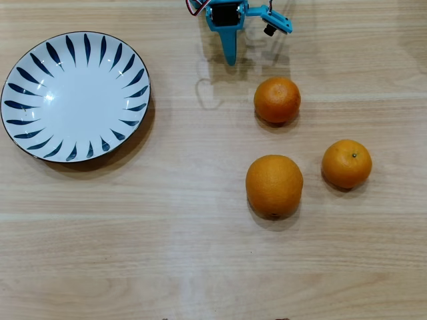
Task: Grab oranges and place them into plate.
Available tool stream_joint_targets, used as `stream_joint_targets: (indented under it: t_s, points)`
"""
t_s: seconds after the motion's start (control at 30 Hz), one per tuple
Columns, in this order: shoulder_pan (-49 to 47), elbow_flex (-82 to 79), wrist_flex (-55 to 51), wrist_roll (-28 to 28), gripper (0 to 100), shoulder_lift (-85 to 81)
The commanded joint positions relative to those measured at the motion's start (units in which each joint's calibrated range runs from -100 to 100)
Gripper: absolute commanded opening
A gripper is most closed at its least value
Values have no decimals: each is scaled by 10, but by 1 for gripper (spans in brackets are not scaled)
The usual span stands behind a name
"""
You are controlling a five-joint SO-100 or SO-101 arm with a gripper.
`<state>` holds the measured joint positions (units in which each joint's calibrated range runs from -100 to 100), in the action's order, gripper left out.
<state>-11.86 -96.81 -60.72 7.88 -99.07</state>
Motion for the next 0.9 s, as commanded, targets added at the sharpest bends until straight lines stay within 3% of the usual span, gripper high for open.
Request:
stream_joint_targets:
  t_s: [0.0,0.87]
  points:
    - [2,-3,4,4,2,-5]
    - [2,35,4,3,2,39]
